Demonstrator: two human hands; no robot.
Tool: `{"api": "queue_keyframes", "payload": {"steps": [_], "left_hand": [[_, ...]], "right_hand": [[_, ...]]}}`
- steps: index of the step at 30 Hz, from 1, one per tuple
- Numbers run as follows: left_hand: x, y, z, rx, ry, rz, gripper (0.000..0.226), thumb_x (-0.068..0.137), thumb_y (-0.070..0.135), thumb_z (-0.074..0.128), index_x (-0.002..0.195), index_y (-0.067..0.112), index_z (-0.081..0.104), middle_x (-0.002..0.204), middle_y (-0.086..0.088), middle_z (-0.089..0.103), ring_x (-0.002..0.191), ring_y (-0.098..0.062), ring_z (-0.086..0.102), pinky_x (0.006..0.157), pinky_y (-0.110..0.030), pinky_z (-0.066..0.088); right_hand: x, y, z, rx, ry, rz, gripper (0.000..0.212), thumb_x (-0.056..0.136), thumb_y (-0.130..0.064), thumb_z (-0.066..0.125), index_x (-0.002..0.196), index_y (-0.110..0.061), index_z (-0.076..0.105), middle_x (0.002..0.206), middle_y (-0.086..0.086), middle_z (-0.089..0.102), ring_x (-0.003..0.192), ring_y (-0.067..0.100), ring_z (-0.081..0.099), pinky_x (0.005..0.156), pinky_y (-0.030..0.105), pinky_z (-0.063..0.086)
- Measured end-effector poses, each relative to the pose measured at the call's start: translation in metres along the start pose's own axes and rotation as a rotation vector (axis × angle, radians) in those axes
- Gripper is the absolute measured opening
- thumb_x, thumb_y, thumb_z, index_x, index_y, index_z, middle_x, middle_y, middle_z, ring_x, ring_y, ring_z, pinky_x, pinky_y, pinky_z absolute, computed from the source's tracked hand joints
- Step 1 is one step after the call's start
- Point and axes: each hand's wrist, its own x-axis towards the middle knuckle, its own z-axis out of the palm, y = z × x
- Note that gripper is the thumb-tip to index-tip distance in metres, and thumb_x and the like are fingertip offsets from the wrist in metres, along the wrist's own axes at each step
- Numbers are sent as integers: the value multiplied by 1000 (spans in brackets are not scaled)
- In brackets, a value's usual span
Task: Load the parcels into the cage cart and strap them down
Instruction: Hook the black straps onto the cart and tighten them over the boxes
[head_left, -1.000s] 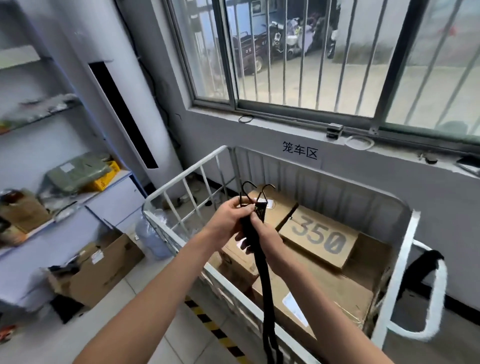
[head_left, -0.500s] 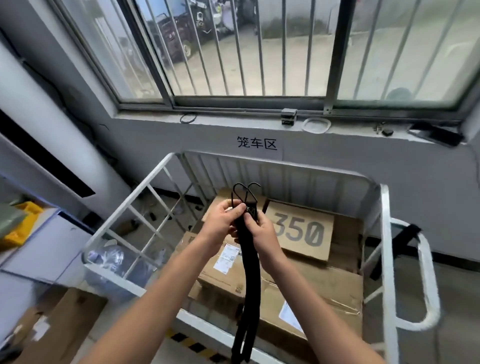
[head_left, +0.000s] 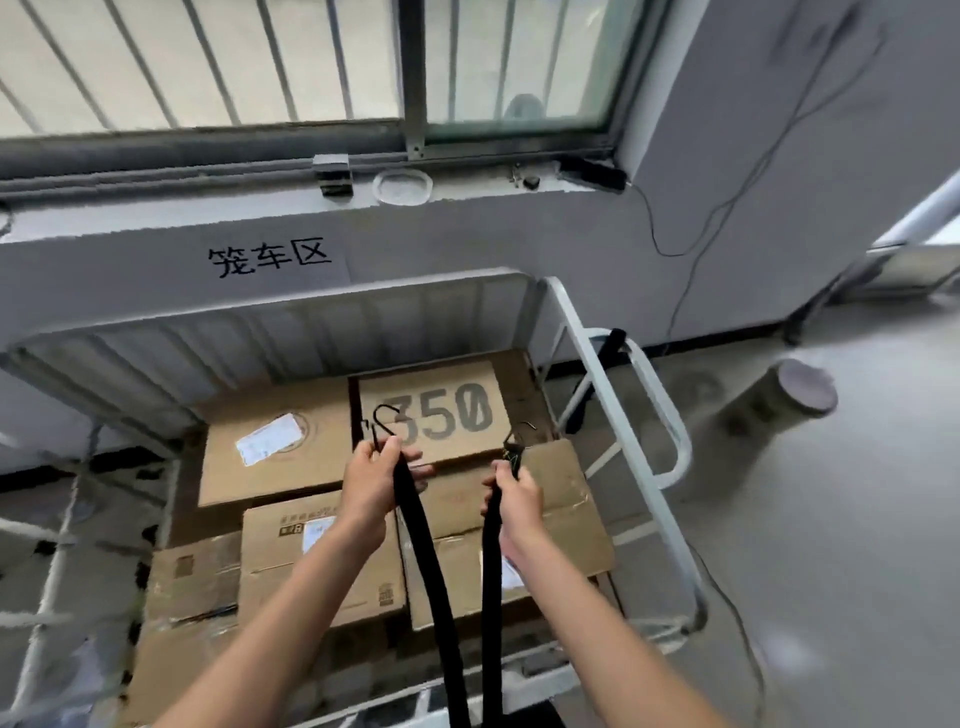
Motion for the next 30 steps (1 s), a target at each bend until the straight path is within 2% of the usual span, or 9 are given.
{"api": "queue_keyframes", "payload": {"steps": [3, 7, 12, 17, 20, 25, 30], "left_hand": [[8, -20, 3, 83, -114, -81, 18, 107, 26, 43, 113, 9, 48, 107, -16, 68, 77, -26, 73, 66, -35, 60], [11, -36, 11, 172, -187, -124, 23, 106, 25, 45, 117, 5, 49, 106, -18, 67, 71, -22, 74, 63, -33, 61], [17, -46, 32, 250, -184, -151, 22, 106, 25, 46, 114, 5, 50, 102, -16, 68, 72, -24, 73, 61, -31, 61], [23, -60, 41, 307, -163, -200, 19, 105, 25, 47, 108, 7, 51, 98, -16, 69, 73, -27, 73, 60, -32, 61], [33, -67, 46, 334, -138, -223, 19, 105, 23, 48, 109, 5, 52, 95, -16, 69, 72, -29, 73, 59, -32, 61], [49, -72, 41, 331, -101, -272, 20, 104, 25, 50, 111, 6, 52, 100, -17, 70, 76, -30, 74, 65, -37, 62], [54, -68, 28, 288, -48, -308, 20, 104, 23, 50, 115, 7, 53, 103, -17, 70, 78, -31, 73, 77, -44, 59]], "right_hand": [[30, 10, -39, 137, 163, 92, 13, 106, -16, 46, 98, -8, 53, 72, 4, 49, 52, 11, 41, 42, 22, 35], [70, 14, -79, 228, 285, 134, 12, 105, -13, 46, 95, -8, 51, 70, 4, 49, 50, 11, 39, 38, 21, 33], [132, 12, -107, 281, 262, 200, 16, 106, -14, 45, 92, -9, 51, 71, 3, 49, 45, 8, 37, 37, 20, 31], [197, 14, -130, 357, 147, 283, 18, 106, -17, 46, 91, -10, 52, 73, 3, 48, 40, 5, 37, 35, 19, 31], [223, 12, -139, 474, 174, 267, 21, 108, -18, 42, 89, -12, 49, 73, 2, 46, 38, 5, 39, 35, 18, 30], [217, 30, -148, 587, 261, 287, 23, 107, -22, 43, 89, -12, 54, 73, 1, 48, 41, 7, 41, 37, 18, 33], [172, 49, -142, 434, 304, 240, 20, 107, -19, 43, 101, -13, 61, 71, 2, 52, 52, 12, 45, 47, 23, 41]]}}
